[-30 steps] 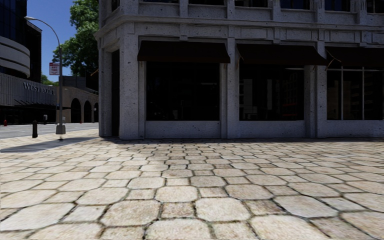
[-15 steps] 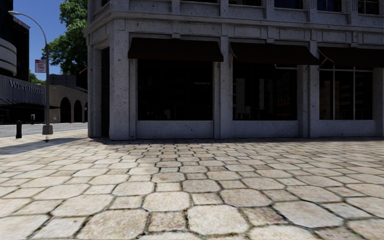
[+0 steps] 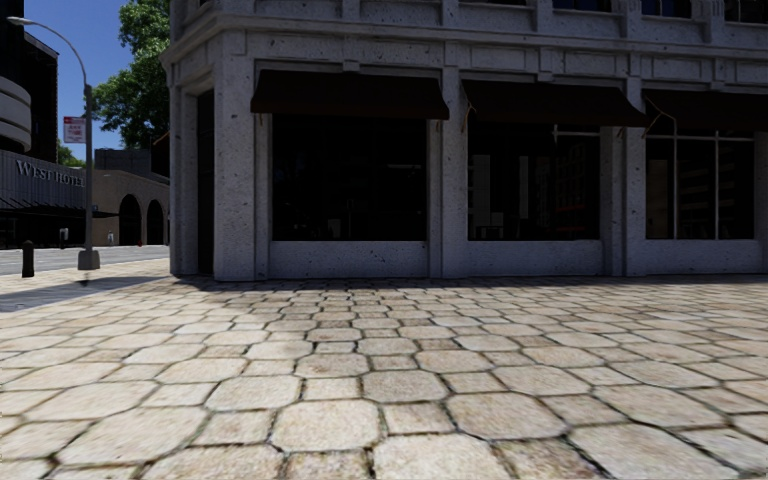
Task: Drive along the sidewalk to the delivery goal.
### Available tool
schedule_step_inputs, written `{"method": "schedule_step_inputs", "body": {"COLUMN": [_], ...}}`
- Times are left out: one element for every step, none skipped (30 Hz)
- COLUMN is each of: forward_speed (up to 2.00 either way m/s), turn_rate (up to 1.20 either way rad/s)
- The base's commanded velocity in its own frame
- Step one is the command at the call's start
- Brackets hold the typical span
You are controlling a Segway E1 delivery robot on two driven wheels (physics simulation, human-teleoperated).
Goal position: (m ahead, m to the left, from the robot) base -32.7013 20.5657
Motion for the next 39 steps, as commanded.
{"method": "schedule_step_inputs", "body": {"forward_speed": [0.46, 0.46, 0.46, 0.47, 0.49, 0.51, 0.51, 0.54, 0.56, 0.56, 0.57, 0.57, 0.57, 0.57, 0.57, 0.57, 0.58, 0.59, 0.59, 0.62, 0.65, 0.67, 0.67, 0.69, 0.70, 0.70, 0.72, 0.73, 0.74, 0.74, 0.74, 0.76, 0.79, 0.81, 0.81, 0.82, 0.83, 0.83, 0.83], "turn_rate": [0.12, 0.12, 0.19, 0.22, 0.24, 0.30, 0.30, 0.37, 0.45, 0.45, 0.48, 0.49, 0.50, 0.52, 0.52, 0.55, 0.56, 0.56, 0.56, 0.56, 0.56, 0.56, 0.56, 0.56, 0.56, 0.56, 0.56, 0.56, 0.56, 0.56, 0.56, 0.56, 0.56, 0.56, 0.56, 0.56, 0.56, 0.56, 0.56]}}
